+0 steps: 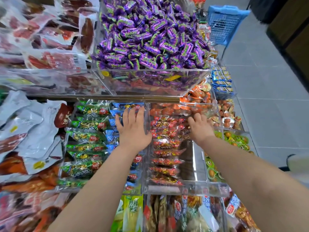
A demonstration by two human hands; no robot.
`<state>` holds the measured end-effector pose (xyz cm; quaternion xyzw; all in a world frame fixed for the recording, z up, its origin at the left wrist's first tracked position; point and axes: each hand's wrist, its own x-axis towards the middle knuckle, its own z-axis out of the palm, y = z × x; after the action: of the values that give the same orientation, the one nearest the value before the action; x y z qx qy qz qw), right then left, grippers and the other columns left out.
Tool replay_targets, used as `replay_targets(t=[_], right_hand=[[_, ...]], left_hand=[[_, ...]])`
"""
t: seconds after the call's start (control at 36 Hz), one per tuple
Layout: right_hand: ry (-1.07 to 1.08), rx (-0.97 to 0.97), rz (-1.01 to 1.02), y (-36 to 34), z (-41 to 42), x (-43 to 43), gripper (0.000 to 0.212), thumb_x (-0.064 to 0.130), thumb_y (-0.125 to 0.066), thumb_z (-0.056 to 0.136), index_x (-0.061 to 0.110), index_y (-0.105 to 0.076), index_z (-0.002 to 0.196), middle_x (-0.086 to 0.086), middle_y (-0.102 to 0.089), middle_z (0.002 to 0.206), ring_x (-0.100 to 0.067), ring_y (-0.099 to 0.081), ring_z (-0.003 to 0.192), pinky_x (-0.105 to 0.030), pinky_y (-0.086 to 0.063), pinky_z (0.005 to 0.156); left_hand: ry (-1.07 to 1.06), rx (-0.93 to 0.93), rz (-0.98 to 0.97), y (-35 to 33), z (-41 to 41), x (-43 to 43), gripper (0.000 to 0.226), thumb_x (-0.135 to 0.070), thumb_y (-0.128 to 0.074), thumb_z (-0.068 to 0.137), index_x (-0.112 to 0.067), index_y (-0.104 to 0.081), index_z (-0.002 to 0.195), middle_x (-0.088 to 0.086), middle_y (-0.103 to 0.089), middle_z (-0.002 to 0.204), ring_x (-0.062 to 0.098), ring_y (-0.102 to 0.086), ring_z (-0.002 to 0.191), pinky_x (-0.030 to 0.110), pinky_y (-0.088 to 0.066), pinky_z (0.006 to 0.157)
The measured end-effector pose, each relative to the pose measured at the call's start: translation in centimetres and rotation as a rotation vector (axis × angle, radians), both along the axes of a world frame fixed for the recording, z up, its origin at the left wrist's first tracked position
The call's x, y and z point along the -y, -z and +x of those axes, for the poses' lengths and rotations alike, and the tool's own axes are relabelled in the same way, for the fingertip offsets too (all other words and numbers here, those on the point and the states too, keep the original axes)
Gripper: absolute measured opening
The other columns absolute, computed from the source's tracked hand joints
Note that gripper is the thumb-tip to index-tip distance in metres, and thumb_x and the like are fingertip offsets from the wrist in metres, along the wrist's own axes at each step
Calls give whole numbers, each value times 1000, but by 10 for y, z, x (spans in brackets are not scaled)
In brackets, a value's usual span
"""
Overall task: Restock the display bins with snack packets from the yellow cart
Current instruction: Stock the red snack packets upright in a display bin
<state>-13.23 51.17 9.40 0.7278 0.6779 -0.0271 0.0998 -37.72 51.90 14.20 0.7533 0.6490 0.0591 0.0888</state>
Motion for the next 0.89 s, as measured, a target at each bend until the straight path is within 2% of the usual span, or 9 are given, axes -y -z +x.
replay_targets(t=[0.08, 0.14, 0.19, 0.28, 0.36, 0.5, 0.67, 0.81, 0.89], right_hand=[[-85, 67, 73, 7, 1, 3, 53, 43, -68, 75, 18, -41, 114, -6, -41, 117, -27, -39, 109, -41, -38, 93], [-225, 92, 94, 12, -2, 3, 54, 41, -67, 76, 21, -42, 119, -4, -44, 121, -26, -41, 109, -38, -37, 91], [-287, 81, 85, 14, -8, 1, 51, 29, -67, 77, 23, -43, 122, -1, -49, 121, -25, -43, 110, -36, -37, 90], [-138, 9, 114, 12, -13, -3, 40, 19, -61, 82, 22, -46, 119, -3, -53, 118, -27, -43, 111, -37, -39, 89], [-20, -84, 139, 10, -11, -7, 33, 21, -59, 87, 15, -49, 118, -6, -52, 118, -28, -41, 112, -38, -40, 91], [12, -146, 155, 11, -10, -7, 36, 27, -61, 87, 12, -49, 118, -8, -50, 118, -27, -41, 111, -37, -39, 93], [100, -229, 210, 8, -17, 7, 48, 36, -67, 81, 12, -48, 119, -12, -38, 128, -31, -33, 121, -41, -28, 104], [106, -441, 197, -7, -22, 33, 37, 26, -59, 88, 10, -51, 120, -10, -46, 120, -27, -42, 115, -38, -39, 99], [86, -558, 174, -18, -22, 57, 26, 21, -57, 88, 11, -59, 112, -7, -54, 112, -24, -51, 104, -31, -42, 89]], left_hand=[[-3, 15, 11, 1, 0, 0, 85, -45, -59, 81, -26, -13, 150, 4, -14, 156, 27, -3, 146, 54, 8, 114], [-2, 19, 22, 1, 0, 0, 84, -45, -59, 81, -26, -14, 150, 5, -16, 156, 26, -4, 146, 54, 6, 114], [0, 18, 29, 2, 0, 0, 84, -44, -58, 82, -26, -14, 150, 4, -16, 156, 26, -4, 145, 54, 5, 114], [0, 15, 38, 3, -1, 0, 83, -44, -57, 83, -27, -12, 150, 3, -15, 155, 25, -4, 145, 54, 5, 114], [0, 15, 38, 5, -1, -1, 83, -45, -57, 82, -27, -11, 150, 3, -15, 156, 25, -3, 145, 54, 6, 114], [1, 15, 36, 6, -1, -2, 84, -45, -57, 81, -27, -12, 149, 4, -16, 155, 26, -4, 146, 54, 6, 114], [6, 4, 37, 7, -2, -1, 84, -46, -58, 80, -26, -15, 149, 5, -19, 154, 28, -6, 146, 55, 4, 114], [6, -19, 14, 0, 0, 2, 84, -47, -59, 81, -25, -16, 150, 6, -19, 155, 28, -6, 146, 56, 3, 114], [27, -75, -26, -11, 0, 4, 86, -50, -58, 83, -22, -12, 151, 8, -17, 157, 29, -7, 146, 57, 1, 115]])
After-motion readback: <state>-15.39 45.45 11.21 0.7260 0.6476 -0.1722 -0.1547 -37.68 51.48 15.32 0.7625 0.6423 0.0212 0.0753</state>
